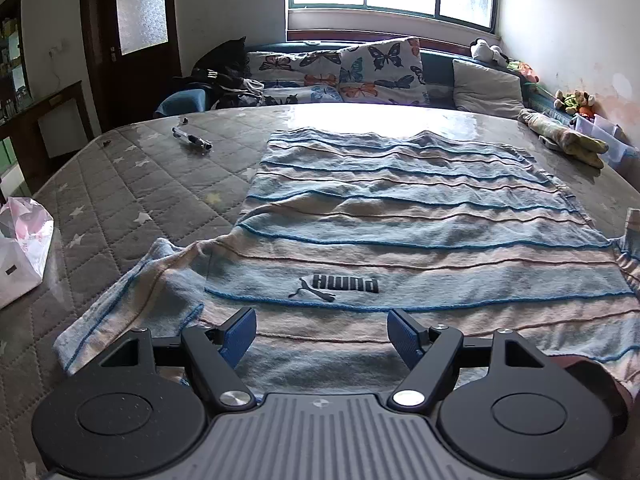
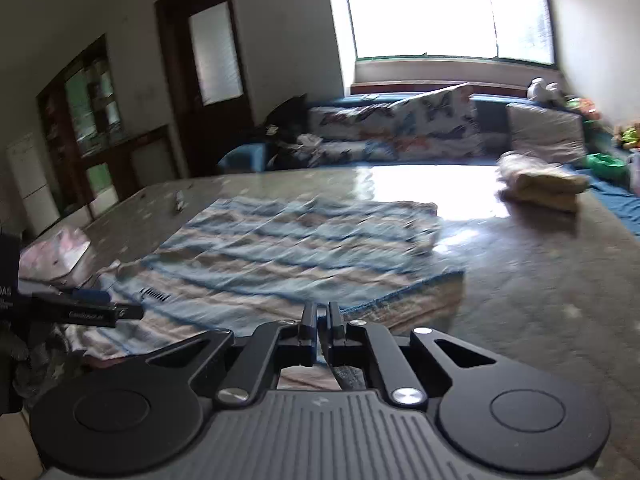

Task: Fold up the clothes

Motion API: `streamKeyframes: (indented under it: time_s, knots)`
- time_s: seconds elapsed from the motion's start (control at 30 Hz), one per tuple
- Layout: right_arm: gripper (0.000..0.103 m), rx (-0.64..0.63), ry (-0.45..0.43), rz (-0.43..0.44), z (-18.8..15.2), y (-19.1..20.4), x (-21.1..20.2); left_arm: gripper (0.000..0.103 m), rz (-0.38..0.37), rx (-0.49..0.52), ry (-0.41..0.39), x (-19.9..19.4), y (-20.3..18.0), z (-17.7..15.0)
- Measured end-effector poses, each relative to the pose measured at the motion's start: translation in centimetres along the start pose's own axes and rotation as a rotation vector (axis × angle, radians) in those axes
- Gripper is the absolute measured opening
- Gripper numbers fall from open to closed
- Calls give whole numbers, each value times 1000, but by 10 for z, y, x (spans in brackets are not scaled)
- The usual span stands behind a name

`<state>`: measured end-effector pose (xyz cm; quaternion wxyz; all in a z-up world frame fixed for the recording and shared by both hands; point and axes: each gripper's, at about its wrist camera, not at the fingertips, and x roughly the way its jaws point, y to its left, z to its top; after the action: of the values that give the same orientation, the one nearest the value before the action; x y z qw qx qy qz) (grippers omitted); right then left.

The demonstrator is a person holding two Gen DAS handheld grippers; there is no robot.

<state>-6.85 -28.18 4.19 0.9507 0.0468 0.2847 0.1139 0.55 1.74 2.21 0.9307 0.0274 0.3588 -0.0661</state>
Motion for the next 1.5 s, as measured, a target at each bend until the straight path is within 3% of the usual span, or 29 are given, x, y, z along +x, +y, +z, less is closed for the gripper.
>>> streamKeyframes:
  time_s: [0.27,0.5,0.67,0.73,0.9,1.0,1.1,1.2,1.37,1.5]
  knots:
    - [8,-18,27,96,-4,16,10,80,11,-13,-6,-4,5,0]
    - [11,13,103,-58,-16,-23,11,81,1,-23,-4,-8,4,-2]
    - [11,32,152,-88,-32,-35,21,82,-14,-16,-8,-14,-2,0]
    - [11,35,148,-85,-34,-35,21,81,-47,-6,-22,-20,-9,3]
    - [12,37,137,-88,-31,-37,17,76,-216,89,-36,-30,-47,7]
    - [19,35,137,-88,-31,-37,16,71,-311,146,-30,-30,-73,8]
    - [20,35,133,-88,-31,-38,14,61,-381,207,-20,-26,-98,8]
    - [20,38,128,-89,-31,-39,12,53,-422,250,-2,-19,-117,7]
    - [26,43,126,-101,-32,-42,9,52,-499,286,19,-11,-136,5]
    - [27,48,127,-107,-33,-44,8,37,-519,314,37,-2,-145,2]
